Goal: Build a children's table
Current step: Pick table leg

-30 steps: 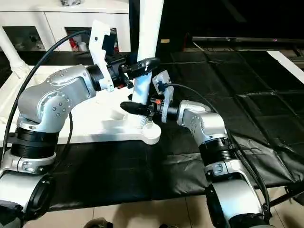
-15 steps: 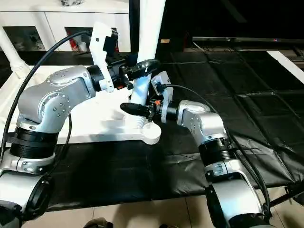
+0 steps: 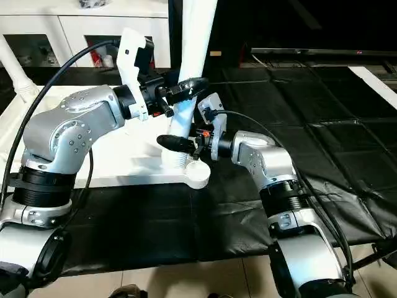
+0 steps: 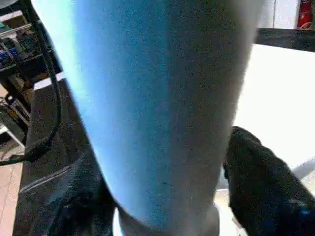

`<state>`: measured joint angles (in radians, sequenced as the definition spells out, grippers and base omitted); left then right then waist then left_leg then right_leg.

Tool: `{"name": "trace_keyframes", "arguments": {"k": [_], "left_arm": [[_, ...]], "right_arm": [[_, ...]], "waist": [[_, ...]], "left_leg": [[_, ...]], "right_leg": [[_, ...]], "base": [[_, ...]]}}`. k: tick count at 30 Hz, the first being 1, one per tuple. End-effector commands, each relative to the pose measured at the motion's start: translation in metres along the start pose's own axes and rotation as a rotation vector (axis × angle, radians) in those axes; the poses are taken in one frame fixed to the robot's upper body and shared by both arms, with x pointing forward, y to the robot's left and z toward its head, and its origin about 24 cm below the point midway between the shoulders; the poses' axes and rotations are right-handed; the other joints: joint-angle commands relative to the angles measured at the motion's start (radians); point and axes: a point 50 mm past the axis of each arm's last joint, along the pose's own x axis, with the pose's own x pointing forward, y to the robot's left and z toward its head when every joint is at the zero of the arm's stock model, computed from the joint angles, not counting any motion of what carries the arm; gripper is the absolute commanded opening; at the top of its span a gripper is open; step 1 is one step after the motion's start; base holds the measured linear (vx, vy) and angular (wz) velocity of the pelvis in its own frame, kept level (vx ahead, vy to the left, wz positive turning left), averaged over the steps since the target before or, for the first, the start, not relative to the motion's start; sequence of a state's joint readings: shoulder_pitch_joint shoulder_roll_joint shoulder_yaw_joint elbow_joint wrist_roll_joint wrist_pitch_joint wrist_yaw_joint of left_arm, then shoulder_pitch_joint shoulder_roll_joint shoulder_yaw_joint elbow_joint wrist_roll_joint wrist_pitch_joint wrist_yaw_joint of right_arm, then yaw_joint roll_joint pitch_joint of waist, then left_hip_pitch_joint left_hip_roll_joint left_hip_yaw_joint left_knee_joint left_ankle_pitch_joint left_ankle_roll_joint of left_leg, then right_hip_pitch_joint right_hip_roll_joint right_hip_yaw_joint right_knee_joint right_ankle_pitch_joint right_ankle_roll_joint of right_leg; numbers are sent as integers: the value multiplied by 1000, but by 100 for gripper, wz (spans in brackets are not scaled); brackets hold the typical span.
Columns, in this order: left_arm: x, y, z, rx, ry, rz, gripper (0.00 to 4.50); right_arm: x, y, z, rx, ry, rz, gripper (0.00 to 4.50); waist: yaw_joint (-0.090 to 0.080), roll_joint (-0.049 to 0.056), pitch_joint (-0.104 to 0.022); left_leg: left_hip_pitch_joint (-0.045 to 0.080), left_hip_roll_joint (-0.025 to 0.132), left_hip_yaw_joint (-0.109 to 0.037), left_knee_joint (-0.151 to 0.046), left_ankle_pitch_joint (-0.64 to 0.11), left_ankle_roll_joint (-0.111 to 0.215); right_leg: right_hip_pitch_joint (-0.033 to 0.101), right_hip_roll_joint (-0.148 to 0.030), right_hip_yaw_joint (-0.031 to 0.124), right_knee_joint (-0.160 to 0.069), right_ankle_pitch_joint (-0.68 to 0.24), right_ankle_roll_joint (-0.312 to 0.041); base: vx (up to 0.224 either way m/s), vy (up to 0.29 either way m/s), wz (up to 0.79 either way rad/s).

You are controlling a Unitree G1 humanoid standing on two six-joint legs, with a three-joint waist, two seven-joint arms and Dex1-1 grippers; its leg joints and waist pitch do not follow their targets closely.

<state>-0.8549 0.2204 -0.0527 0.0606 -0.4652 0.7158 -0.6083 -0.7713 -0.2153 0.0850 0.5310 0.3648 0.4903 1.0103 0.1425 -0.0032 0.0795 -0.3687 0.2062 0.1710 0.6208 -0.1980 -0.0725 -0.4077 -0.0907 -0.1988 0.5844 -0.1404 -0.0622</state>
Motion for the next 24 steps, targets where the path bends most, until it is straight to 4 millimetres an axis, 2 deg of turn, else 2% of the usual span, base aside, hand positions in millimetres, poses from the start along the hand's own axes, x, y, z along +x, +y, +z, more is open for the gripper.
{"name": "trace_keyframes", "arguments": {"k": [1, 2, 12, 13, 14, 16, 19, 21, 24], "left_arm": [[-1, -5, 7, 14, -29, -30, 182], [-1, -6, 7, 10, -31, -31, 182], [-1, -11, 14, -15, -73, -75, 182], [-1, -12, 16, -23, -86, -90, 238], [-1, -13, 18, -33, -102, -105, 252], [-1, -16, 21, -55, -125, -133, 255], [-3, -24, 26, -73, -157, -209, 288], [-4, -26, 28, -76, -169, -226, 298], [-6, -31, 31, -114, -199, -276, 301]], "right_arm": [[-2, -1, 4, -2, -27, -8, 289], [-1, -1, 4, 1, -29, -10, 279], [-2, -4, 4, 34, -37, -23, 208], [-2, -4, 4, 38, -46, -24, 206], [-2, -4, 4, 40, -45, -27, 205], [-2, -4, 4, 28, -50, -32, 204], [0, -3, 7, 7, -101, -56, 201], [1, -4, 9, 4, -122, -76, 200], [1, -4, 11, 6, -144, -102, 199]], "waist": [[-1, -11, -101], [-2, -13, -101], [-2, -13, -101], [-1, -12, -101], [-2, -11, -100], [0, -11, -101], [-1, -6, -102], [-2, -8, -101], [0, 0, -102]], "left_leg": [[6, 43, -14, -64, -53, 34], [5, 42, -14, -64, -54, 33], [5, 42, -13, -64, -49, 34], [6, 43, -14, -64, -52, 34], [5, 42, -13, -64, -55, 33], [6, 43, -13, -63, -55, 30], [6, 46, -15, -64, -59, 29], [8, 47, -15, -66, -60, 25], [11, 47, -14, -66, -59, 18]], "right_leg": [[72, -89, 84, -64, -319, -31], [73, -89, 84, -64, -323, -31], [73, -89, 84, -64, -324, -27], [72, -90, 84, -65, -327, -27], [73, -90, 84, -66, -332, -27], [73, -91, 84, -64, -327, -33], [71, -91, 85, -61, -310, -45], [71, -92, 86, -62, -309, -51], [71, -91, 88, -60, -295, -70]], "base": [[0, 0, 0], [0, 0, 0], [0, 0, 0], [0, 0, 0], [0, 0, 0], [0, 0, 0], [0, 0, 0], [0, 0, 0], [0, 0, 0]]}}
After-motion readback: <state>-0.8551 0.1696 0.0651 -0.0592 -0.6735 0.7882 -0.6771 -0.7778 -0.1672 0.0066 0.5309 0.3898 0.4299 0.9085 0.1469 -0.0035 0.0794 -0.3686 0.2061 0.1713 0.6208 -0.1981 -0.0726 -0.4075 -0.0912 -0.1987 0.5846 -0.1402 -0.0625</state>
